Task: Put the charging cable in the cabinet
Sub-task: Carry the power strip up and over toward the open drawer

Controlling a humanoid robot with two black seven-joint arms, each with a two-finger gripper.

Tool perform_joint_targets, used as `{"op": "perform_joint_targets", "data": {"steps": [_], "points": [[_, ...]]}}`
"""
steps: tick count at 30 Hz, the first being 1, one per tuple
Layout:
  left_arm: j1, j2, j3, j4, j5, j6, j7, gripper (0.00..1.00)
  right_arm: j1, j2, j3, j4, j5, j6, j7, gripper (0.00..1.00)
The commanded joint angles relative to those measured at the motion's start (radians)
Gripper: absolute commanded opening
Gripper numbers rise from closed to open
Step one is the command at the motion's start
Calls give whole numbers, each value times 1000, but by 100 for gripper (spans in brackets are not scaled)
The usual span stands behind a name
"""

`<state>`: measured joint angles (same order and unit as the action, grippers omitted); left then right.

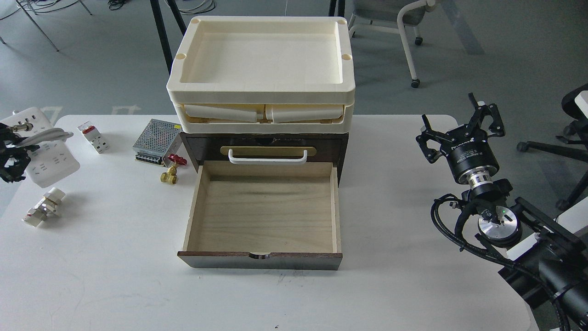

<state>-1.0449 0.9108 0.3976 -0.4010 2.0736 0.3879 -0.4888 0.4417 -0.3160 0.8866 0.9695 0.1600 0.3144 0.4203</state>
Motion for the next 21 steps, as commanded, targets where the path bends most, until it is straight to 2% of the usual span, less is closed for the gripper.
{"op": "perform_joint_targets", "data": {"steps": [1,8,12,15,19,21], "points": [[-50,65,-6,-1,-27,75,0,6,0,2,0,0,-2,0,0,100],[-280,122,-8,-22,-89,77,0,5,2,11,0,0,-4,-1,0,100],[-429,112,-8,-119,-87,22,0,5,2,11,0,-2,-4,-1,0,100],[-532,121,-10,-338,-87,-81,0,5,2,11,0,-2,-8,0,0,100],[-679,155,-10,-670,-86,-286,0,5,2,11,0,0,-14,-1,0,100],[-733,160,-14,-810,-84,-363,0,5,2,11,0,0,-14,0,0,100]]}}
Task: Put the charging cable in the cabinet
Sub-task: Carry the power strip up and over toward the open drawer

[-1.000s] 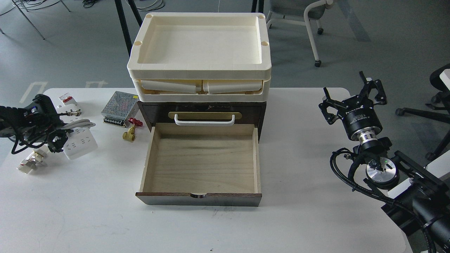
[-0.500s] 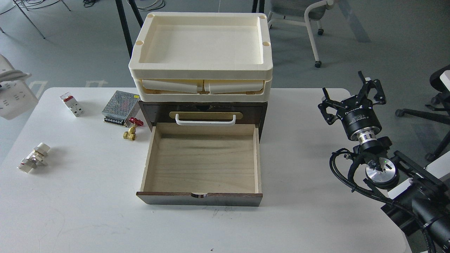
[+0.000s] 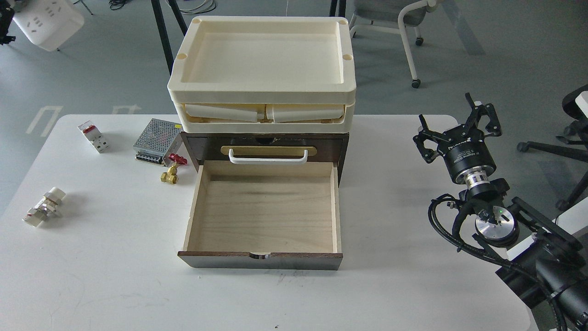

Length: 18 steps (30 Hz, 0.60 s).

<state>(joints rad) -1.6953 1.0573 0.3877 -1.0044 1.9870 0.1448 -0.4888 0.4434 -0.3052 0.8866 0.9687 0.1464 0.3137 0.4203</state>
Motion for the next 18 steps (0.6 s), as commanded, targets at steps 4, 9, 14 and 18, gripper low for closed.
{"op": "perform_joint_targets", "data": {"steps": [4,9,14,18], "points": [[-188,-6,-29,-397,9,-241,0,5,0,0,0,1,-2,-1,0,100],[-282,-95,-30,-562,19,-332,0,5,0,0,0,1,-2,1,0,100],[-296,-229,-30,-606,130,-335,0,4,0,0,0,1,-4,1,0,100],[-294,-302,-32,-617,195,-329,0,4,0,0,0,1,-4,1,0,100]]}}
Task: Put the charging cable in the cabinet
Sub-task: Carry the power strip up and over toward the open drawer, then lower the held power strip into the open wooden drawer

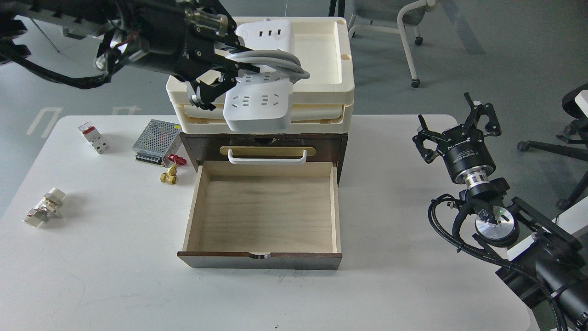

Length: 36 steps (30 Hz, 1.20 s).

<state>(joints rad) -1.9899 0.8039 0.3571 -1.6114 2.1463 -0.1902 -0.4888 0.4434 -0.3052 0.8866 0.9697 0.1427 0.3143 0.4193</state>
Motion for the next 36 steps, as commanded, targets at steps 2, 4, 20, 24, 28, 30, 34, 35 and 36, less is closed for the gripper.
{"op": "perform_joint_targets", "data": {"steps": [2,4,20,24,28,30,34,35,36], "points": [[-1,-80,-4,-50,35,9,0,4,0,0,0,0,0,0,1,100],[-1,-115,-15,-87,35,9,0,4,0,0,0,0,0,0,1,100],[180,-335,-3,-82,35,11,0,4,0,0,0,0,0,2,1,100],[270,-335,2,-35,35,34,0,4,0,0,0,0,-2,2,-1,100],[324,-339,2,42,35,57,0,4,0,0,0,0,-9,2,1,100],[341,-345,0,91,35,86,0,4,0,0,0,0,-11,2,1,100],[355,-387,6,195,35,150,0,4,0,0,0,0,-11,2,1,100],[370,-390,13,226,35,156,0,5,0,0,0,0,-11,2,1,100],[384,-391,17,247,35,163,0,5,0,0,0,0,-11,2,1,100]]}}
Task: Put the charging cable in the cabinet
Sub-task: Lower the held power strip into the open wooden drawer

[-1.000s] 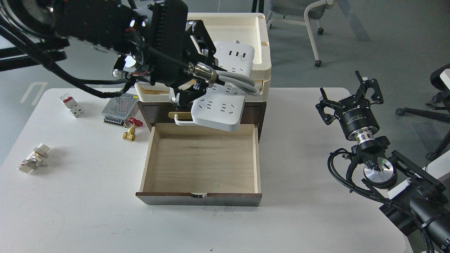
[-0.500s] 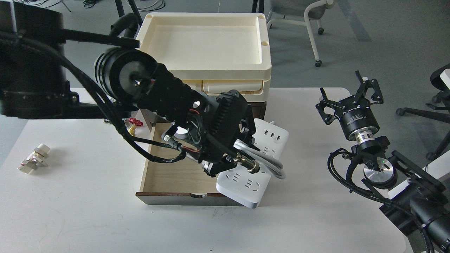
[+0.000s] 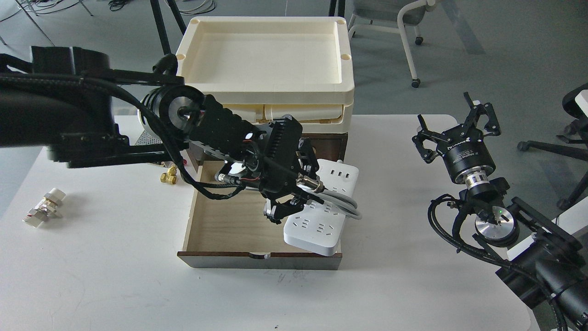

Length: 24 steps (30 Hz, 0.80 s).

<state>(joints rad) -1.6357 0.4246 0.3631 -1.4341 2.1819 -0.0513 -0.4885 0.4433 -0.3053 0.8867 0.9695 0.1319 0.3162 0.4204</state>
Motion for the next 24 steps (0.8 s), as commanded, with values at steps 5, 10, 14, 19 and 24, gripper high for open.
{"op": "perform_joint_targets", "data": {"steps": [5,10,14,19,24], "points": [[91,-9,14,103,0,45,0,5,0,0,0,0,0,1,0,100],[112,-9,25,55,0,45,0,5,0,0,0,0,0,1,0,100],[112,-18,25,46,0,44,0,5,0,0,0,0,0,1,0,100],[137,-3,40,86,0,45,0,5,0,0,0,0,-1,1,0,100],[152,17,40,133,0,59,0,5,0,0,0,0,-2,1,0,100]]}}
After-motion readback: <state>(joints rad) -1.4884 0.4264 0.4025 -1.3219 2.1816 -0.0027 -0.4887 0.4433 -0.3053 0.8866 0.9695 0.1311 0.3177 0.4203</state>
